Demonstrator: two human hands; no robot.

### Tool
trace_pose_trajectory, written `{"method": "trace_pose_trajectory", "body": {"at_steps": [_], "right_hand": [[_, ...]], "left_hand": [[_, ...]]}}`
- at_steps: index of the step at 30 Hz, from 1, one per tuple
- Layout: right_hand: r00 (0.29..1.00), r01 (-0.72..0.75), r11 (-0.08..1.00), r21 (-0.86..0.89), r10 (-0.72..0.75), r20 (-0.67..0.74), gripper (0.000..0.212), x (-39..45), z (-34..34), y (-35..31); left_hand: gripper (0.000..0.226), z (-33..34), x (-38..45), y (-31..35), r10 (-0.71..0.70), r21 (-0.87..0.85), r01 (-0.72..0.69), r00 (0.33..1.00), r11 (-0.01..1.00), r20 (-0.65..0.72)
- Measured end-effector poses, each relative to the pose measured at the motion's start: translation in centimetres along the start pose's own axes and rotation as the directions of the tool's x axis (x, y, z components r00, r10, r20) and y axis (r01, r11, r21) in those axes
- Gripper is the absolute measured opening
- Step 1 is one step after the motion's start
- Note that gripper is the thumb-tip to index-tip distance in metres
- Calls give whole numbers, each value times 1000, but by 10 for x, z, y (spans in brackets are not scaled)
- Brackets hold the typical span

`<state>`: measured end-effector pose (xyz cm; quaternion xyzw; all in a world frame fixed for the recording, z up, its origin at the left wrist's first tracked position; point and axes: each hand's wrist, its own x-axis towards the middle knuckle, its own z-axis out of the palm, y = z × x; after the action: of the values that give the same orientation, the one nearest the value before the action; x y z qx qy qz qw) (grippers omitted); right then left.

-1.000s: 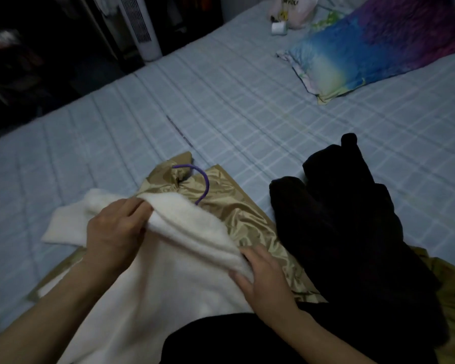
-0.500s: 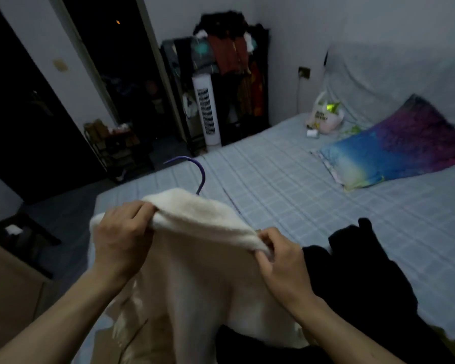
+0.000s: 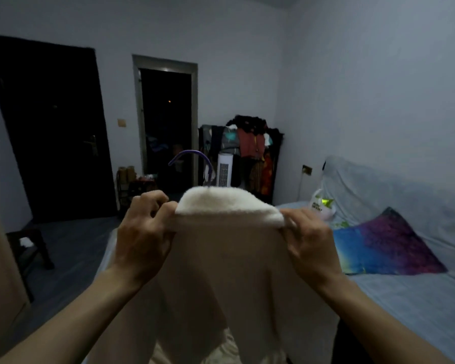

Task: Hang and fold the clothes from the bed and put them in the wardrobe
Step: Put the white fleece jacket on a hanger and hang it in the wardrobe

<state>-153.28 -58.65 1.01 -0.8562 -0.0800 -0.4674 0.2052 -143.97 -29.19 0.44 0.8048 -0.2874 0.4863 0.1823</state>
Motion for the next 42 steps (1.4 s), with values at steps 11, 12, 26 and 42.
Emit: {"method": "trace_pose_trajectory", "body": {"at_steps": [11, 12, 26, 42], "right_hand": [[989, 105, 993, 55, -110, 94, 8, 3, -74, -46], [987, 104, 990, 95, -114, 113, 9, 0, -79, -46], [778, 265, 722, 640, -552, 301, 15, -53, -121, -126], [713, 170, 408, 897, -679, 174, 23, -153, -144, -417]], "left_hand": [[28, -109, -12, 57, -42, -64, 44, 998, 997, 35], [29, -117, -12, 65, -46, -44, 47, 999, 998, 25], [27, -292, -93, 167, -252, 269, 226, 966, 936, 64], [22, -585, -249, 205, -515, 679, 409, 855, 609, -54]]}}
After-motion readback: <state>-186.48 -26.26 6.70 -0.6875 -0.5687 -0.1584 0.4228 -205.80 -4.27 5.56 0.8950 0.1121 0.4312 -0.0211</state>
